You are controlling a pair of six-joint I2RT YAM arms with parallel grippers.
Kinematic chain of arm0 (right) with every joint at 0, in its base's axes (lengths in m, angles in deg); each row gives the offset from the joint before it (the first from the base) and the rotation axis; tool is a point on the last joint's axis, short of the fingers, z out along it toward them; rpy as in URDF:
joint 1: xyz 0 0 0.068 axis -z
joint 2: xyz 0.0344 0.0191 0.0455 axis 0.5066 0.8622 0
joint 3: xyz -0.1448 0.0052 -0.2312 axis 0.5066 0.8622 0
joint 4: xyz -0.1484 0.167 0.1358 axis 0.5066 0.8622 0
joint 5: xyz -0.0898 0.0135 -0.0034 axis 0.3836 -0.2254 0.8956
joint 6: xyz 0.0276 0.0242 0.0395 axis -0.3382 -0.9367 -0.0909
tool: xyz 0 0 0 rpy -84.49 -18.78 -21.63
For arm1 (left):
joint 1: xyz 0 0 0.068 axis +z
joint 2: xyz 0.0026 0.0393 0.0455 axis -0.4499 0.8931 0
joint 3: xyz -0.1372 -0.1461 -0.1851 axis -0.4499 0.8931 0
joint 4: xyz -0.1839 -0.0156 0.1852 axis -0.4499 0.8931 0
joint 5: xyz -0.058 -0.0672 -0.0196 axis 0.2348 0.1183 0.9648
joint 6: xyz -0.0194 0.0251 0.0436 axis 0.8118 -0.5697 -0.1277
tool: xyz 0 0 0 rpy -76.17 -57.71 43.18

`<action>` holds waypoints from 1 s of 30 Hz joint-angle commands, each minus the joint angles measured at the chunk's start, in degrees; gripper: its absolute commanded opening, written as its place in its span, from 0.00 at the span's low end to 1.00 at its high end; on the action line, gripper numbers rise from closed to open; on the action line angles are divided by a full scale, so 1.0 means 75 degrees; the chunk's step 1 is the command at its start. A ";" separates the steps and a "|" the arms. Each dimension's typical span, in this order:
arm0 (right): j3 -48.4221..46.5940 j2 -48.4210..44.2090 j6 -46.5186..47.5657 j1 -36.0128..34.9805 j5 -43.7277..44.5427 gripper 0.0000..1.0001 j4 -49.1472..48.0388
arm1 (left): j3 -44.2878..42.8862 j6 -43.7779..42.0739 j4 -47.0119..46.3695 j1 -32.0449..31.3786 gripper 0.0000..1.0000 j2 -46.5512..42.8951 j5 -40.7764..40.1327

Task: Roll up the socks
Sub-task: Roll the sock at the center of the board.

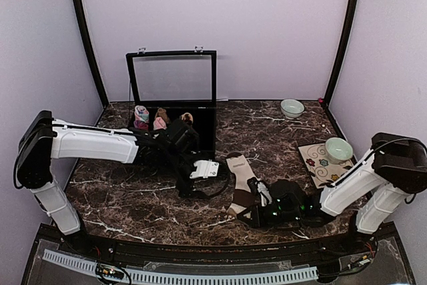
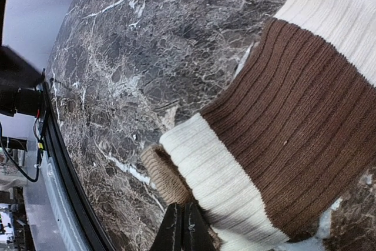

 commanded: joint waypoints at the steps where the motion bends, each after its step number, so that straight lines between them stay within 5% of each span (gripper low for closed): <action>1: 0.0191 0.0579 -0.0207 0.0475 -0.0671 0.00 0.2279 | 0.0028 -0.0933 0.0305 -0.0584 0.83 0.0069 0.1081; 9: 0.0117 0.0602 -0.0601 0.0901 -0.1378 0.00 0.2587 | -0.1037 -0.1623 0.0934 -0.1247 0.76 0.1284 0.1349; 18: 0.0320 0.0400 -0.0780 0.1336 -0.1989 0.00 0.2548 | -0.1104 -0.1678 0.0366 -0.1319 0.44 0.1791 0.1066; 30: 0.0042 0.1014 -0.0647 0.1542 -0.2498 0.00 0.2862 | -0.0994 -0.1831 -0.0072 -0.1563 0.44 0.1681 0.0896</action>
